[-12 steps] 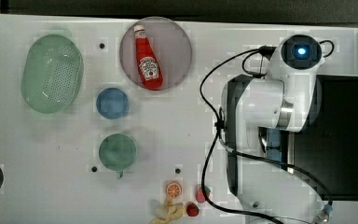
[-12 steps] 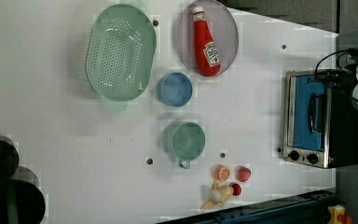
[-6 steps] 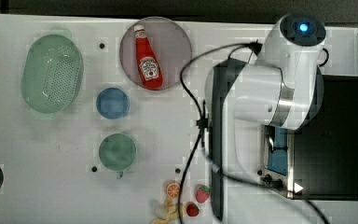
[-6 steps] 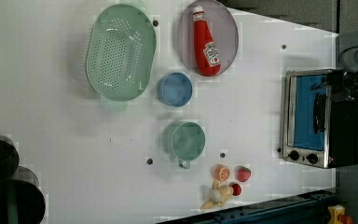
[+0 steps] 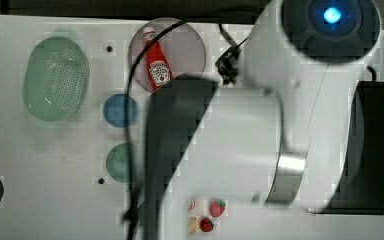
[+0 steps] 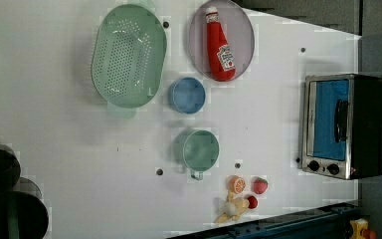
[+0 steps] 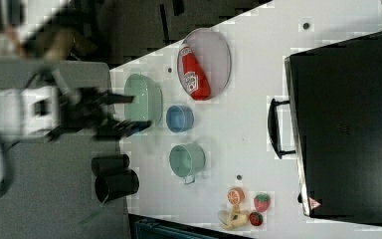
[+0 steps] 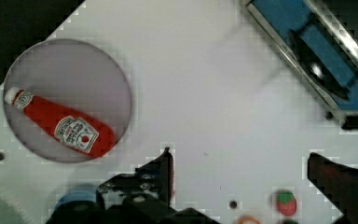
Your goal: Flap close oven.
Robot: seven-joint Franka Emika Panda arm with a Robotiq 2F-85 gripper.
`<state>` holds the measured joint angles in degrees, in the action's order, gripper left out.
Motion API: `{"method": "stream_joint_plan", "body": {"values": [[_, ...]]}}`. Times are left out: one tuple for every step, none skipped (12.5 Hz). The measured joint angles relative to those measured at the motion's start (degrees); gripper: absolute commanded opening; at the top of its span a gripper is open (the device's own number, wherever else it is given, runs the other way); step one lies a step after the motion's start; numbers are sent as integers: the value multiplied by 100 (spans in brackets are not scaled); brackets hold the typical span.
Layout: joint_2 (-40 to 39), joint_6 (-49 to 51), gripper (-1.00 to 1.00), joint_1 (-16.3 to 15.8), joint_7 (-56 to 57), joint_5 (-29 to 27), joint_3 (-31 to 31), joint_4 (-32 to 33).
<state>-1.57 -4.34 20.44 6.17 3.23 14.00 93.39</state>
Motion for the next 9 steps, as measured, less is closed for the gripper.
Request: {"method": "stream_joint_plan", "body": {"values": [[251, 153, 100, -11, -169, -8, 68, -11], [416, 303, 100, -42, -295, -47, 114, -73], [492, 455, 100, -78, -380, -81, 150, -157], [508, 474, 100, -119, -444, -81, 176, -218], [513, 480, 100, -157, -454, -80, 187, -207], [496, 475, 100, -199, -478, -124, 178, -201], [494, 470, 100, -203, -528, -266, 177, -157], [493, 475, 100, -206, -541, -324, 163, -106], [480, 501, 100, -199, -566, -371, 150, -67]]}}
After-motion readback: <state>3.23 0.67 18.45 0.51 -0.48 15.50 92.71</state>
